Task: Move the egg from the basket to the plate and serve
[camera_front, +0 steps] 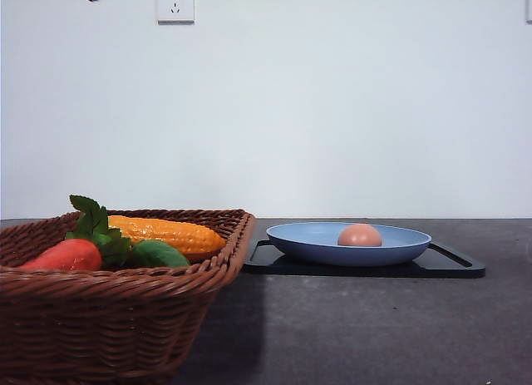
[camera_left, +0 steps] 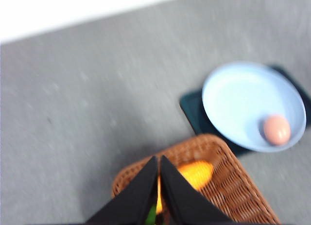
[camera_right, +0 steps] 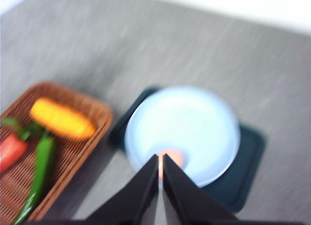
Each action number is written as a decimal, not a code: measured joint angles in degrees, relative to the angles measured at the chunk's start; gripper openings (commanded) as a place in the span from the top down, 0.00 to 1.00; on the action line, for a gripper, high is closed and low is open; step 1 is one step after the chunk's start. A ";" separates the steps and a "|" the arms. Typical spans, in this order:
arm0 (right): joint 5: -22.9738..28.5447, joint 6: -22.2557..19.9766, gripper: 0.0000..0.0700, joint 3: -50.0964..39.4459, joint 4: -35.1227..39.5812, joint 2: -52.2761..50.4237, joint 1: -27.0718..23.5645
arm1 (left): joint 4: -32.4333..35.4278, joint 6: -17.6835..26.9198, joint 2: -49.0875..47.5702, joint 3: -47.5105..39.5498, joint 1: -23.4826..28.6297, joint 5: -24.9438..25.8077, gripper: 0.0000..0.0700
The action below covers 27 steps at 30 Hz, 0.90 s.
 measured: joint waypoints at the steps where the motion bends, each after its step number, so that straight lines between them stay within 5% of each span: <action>1: 1.29 0.00 1.00 -2.03 1.73 -1.67 0.74 | 2.23 -0.22 -2.61 -3.20 0.00 0.01 1.00; 7: 6.46 0.04 1.00 -15.85 11.62 -9.67 3.67 | 10.88 -4.45 -17.97 -21.98 -0.09 0.08 1.00; 15: 6.85 0.54 1.00 -34.01 27.47 -14.94 4.54 | 17.68 -10.04 -36.32 -40.04 -0.22 -0.03 1.00; 27: 7.75 2.23 1.00 -36.05 32.89 -15.12 4.54 | 18.93 -10.66 -40.29 -41.06 -0.22 -0.05 1.00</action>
